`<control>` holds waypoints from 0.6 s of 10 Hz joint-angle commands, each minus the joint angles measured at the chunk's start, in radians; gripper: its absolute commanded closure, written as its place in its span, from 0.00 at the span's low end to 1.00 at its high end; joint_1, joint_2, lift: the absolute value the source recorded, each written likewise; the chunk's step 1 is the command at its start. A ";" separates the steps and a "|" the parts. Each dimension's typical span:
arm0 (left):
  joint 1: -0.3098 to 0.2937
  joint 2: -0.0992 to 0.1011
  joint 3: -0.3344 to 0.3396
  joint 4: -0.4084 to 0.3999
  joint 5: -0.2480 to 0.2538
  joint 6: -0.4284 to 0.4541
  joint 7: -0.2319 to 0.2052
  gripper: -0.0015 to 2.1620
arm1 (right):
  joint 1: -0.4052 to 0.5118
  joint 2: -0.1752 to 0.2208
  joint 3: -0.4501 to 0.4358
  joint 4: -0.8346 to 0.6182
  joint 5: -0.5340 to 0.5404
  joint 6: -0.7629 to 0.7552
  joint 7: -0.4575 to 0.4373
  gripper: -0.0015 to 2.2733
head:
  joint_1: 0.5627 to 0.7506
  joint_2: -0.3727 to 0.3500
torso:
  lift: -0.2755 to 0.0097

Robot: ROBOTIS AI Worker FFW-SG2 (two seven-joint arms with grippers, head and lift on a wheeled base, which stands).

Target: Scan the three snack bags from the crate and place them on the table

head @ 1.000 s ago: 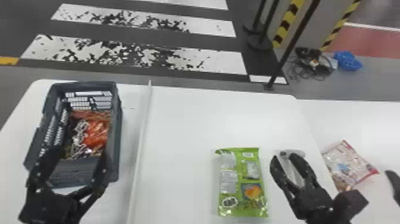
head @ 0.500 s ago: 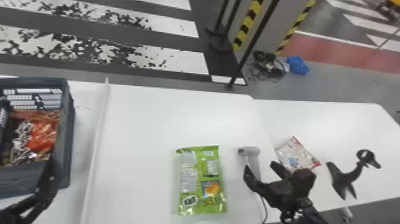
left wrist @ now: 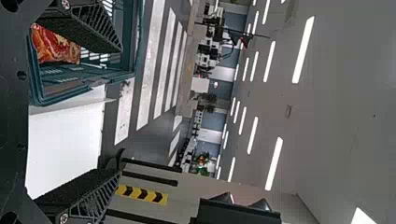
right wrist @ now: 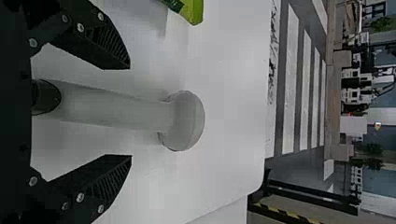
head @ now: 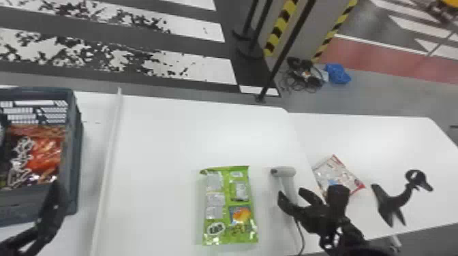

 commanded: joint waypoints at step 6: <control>0.000 -0.001 0.002 -0.008 0.003 0.003 0.000 0.04 | 0.004 0.041 -0.012 0.005 0.000 -0.070 -0.028 0.98 | 0.70 0.03 | 0.84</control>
